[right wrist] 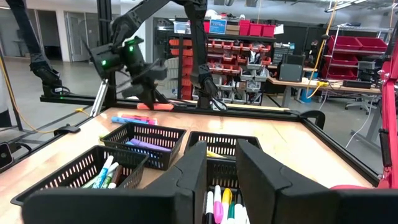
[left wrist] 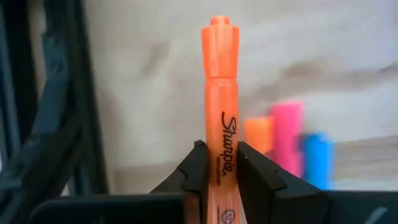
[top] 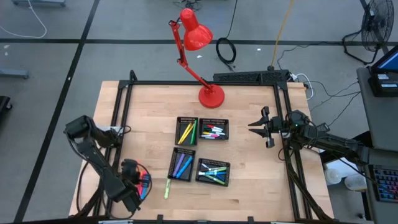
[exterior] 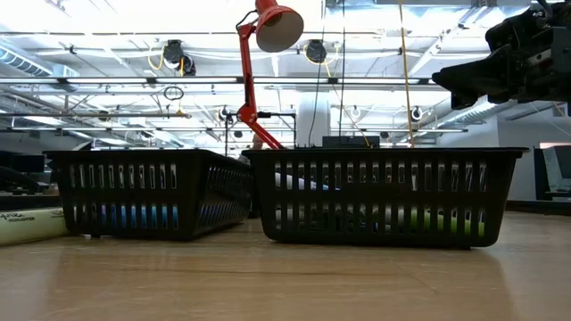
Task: Pick & Place Markers
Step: Put the orange highlighter into the bottom left black bin
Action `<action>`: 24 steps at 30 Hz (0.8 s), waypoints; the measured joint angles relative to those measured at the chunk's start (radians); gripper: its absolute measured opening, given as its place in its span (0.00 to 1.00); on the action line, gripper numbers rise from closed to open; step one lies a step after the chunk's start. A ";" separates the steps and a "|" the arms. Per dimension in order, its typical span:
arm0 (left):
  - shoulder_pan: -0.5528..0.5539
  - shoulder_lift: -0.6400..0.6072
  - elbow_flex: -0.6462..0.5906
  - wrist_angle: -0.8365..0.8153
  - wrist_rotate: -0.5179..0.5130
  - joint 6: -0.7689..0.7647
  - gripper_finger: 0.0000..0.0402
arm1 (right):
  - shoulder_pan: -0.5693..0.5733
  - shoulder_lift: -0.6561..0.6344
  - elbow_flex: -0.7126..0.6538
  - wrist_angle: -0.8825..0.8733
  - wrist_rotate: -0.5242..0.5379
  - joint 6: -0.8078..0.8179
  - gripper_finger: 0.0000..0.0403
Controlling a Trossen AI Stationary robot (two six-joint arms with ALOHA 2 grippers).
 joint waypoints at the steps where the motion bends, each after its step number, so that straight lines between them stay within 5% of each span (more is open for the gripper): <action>1: 0.003 -0.017 0.000 -0.003 -0.032 0.002 0.15 | 0.000 0.000 0.000 0.000 0.000 0.000 0.19; 12: 0.060 -0.112 0.003 0.015 -0.424 0.110 0.15 | 0.000 0.000 0.000 -0.001 0.000 0.000 0.19; 24: 0.252 -0.112 0.004 0.357 -0.568 0.525 0.15 | 0.000 0.000 0.000 0.000 0.000 0.000 0.19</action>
